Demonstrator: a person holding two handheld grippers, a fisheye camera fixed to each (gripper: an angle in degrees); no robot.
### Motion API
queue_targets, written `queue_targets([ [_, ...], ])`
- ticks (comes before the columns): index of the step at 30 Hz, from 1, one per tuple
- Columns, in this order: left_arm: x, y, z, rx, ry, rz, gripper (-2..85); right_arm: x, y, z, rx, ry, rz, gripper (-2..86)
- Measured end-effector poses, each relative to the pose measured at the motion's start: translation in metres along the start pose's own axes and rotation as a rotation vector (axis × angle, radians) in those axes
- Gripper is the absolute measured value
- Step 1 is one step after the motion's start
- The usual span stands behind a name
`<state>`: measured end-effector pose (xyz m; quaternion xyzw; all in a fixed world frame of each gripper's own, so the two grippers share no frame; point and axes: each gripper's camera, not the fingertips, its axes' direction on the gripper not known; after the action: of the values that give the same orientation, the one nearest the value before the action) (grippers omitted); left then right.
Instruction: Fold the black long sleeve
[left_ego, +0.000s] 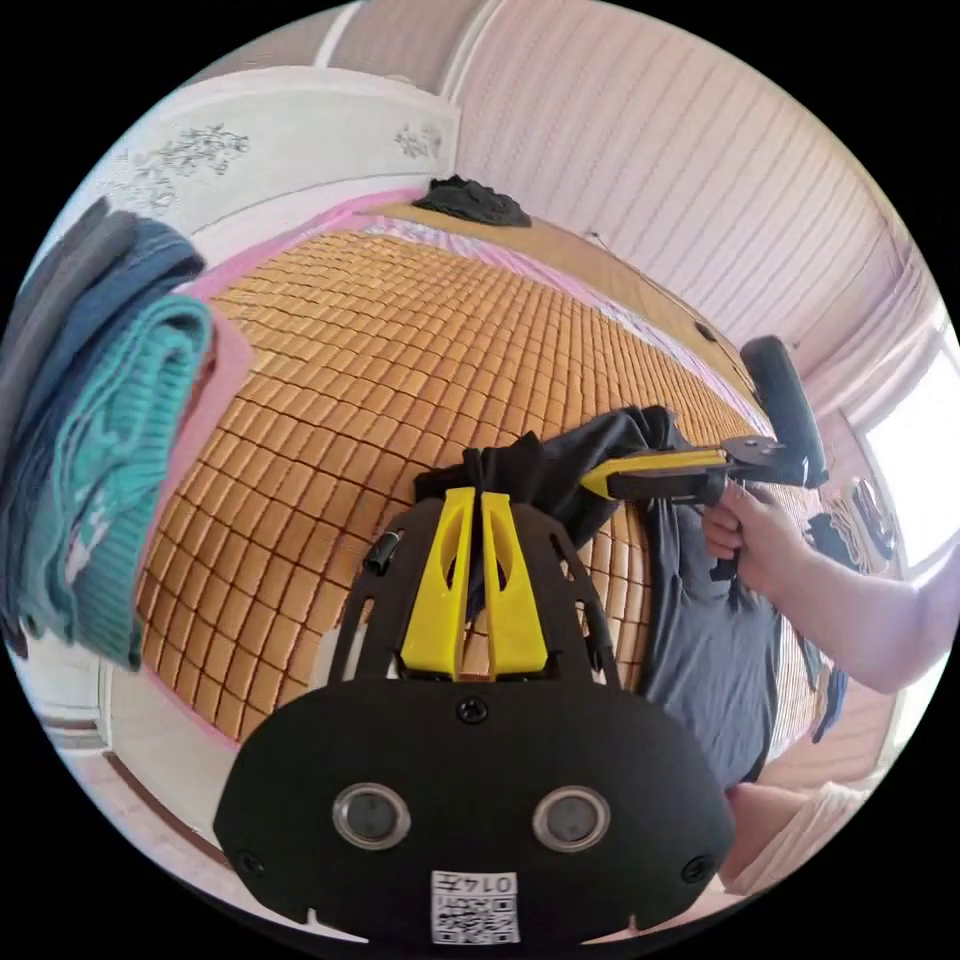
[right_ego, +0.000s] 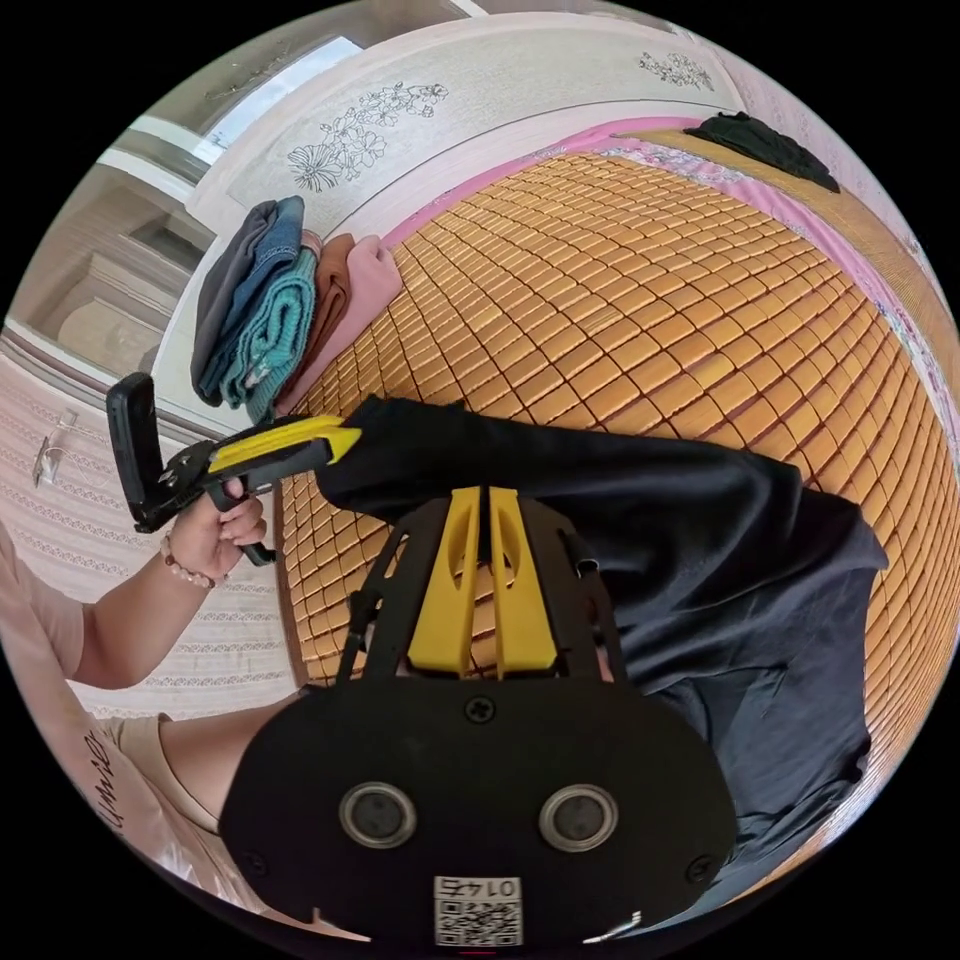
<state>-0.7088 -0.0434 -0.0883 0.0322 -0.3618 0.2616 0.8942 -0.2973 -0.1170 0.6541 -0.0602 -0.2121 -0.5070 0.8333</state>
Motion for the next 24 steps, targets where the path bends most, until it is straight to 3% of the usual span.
queue_targets([
  [4, -0.036, 0.045, -0.053, 0.172, -0.142, -0.245, -1.0, -0.004, 0.007, -0.018, 0.022, 0.072, -0.025, 1.5],
  [10, -0.086, 0.095, -0.043, 0.154, -0.137, -0.530, -1.0, 0.008, 0.004, -0.018, -0.025, 0.305, -0.030, 7.2],
  [19, -0.083, 0.093, -0.038, 0.227, -0.161, -0.520, -0.9, 0.006, 0.012, -0.014, -0.003, 0.437, -0.059, -0.6],
  [22, -0.098, 0.085, -0.017, 0.051, -0.204, -0.626, -0.4, 0.008, 0.015, -0.016, 0.010, 0.404, -0.048, -0.7],
  [24, -0.103, 0.083, -0.021, 0.067, -0.172, -0.656, 0.4, 0.010, 0.021, -0.020, 0.016, 0.373, -0.034, -0.6],
])
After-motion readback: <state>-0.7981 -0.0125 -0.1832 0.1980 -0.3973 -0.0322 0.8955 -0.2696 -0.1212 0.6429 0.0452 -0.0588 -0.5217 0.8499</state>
